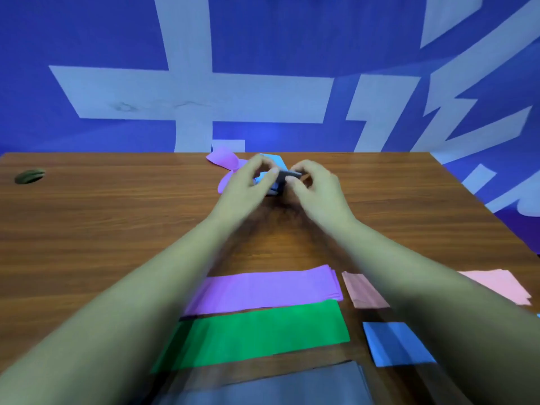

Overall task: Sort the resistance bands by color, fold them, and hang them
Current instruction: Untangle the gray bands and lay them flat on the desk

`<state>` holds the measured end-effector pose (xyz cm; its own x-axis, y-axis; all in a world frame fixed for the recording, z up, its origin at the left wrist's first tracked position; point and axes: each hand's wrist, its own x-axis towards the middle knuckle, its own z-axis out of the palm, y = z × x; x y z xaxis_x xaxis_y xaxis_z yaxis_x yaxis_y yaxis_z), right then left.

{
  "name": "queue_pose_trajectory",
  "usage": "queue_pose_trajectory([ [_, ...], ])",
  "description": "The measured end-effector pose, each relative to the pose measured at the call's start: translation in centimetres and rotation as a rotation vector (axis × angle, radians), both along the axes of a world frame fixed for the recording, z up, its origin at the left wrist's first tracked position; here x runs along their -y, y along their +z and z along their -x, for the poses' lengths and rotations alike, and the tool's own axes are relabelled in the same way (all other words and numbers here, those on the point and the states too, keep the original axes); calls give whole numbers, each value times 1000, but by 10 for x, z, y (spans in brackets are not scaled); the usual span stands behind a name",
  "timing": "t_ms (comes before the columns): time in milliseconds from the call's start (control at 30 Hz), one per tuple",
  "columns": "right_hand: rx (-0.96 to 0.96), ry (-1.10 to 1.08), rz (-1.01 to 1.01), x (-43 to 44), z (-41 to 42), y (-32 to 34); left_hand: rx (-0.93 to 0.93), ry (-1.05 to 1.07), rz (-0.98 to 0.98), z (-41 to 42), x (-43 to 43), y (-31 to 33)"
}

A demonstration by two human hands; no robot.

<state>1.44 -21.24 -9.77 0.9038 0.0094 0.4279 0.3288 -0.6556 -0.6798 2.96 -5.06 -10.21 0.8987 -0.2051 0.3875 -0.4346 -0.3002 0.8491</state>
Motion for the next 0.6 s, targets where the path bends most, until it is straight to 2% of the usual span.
queue_pose_trajectory([
  [67,-15,23,-132,-3,14,32,-159,-125,202,14,-4,18],
  [133,-5,31,-222,-5,27,59,-187,-177,144,23,-11,27],
  [233,-2,43,-377,-4,47,96,-149,-133,25,42,-17,41],
  [333,-8,34,-438,-1,66,120,-141,-124,96,64,-18,62],
  [433,-104,52,-526,1,86,134,-123,-110,132,81,-22,87],
  [600,-182,116,-464,3,119,149,-105,-161,36,108,-33,120],
])
